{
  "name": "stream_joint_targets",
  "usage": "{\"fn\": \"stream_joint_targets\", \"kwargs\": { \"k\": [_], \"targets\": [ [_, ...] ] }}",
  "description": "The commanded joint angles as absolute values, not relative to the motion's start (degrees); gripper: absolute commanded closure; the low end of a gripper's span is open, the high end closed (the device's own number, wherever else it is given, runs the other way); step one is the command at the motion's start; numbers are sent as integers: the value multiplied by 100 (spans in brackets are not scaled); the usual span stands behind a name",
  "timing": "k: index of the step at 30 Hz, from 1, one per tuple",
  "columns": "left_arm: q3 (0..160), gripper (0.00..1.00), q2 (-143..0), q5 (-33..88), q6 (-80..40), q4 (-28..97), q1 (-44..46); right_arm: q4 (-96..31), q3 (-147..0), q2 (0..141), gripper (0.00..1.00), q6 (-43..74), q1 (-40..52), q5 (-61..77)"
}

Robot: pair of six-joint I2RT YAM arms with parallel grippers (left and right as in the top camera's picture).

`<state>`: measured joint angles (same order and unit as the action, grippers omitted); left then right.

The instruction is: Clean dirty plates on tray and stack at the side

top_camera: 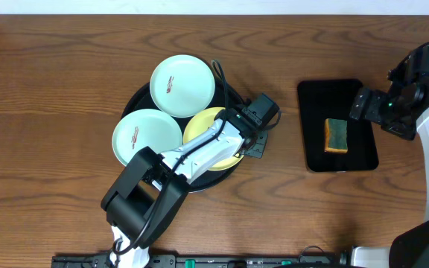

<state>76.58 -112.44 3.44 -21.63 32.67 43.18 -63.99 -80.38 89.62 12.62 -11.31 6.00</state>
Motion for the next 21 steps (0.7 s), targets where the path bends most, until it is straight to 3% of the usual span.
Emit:
{"fn": "stream_joint_targets", "kwargs": {
  "k": [1, 8, 18, 21],
  "targets": [
    [7640, 92, -11063, 333, -2174, 3336, 4316, -6388, -8016, 8971, 1, 1343, -1153, 648],
    [7640, 93, -10565, 331, -2095, 3463, 4316, -6388, -8016, 8971, 1, 1343, -1155, 646],
    [7640, 92, -9896, 303, -827, 4257, 4316, -6388, -8016, 8971, 1, 1343, -1153, 646],
    [7640, 93, -9828, -209, -751, 4567, 4316, -6388, -8016, 8971, 1, 1343, -1153, 646]
  ]
}}
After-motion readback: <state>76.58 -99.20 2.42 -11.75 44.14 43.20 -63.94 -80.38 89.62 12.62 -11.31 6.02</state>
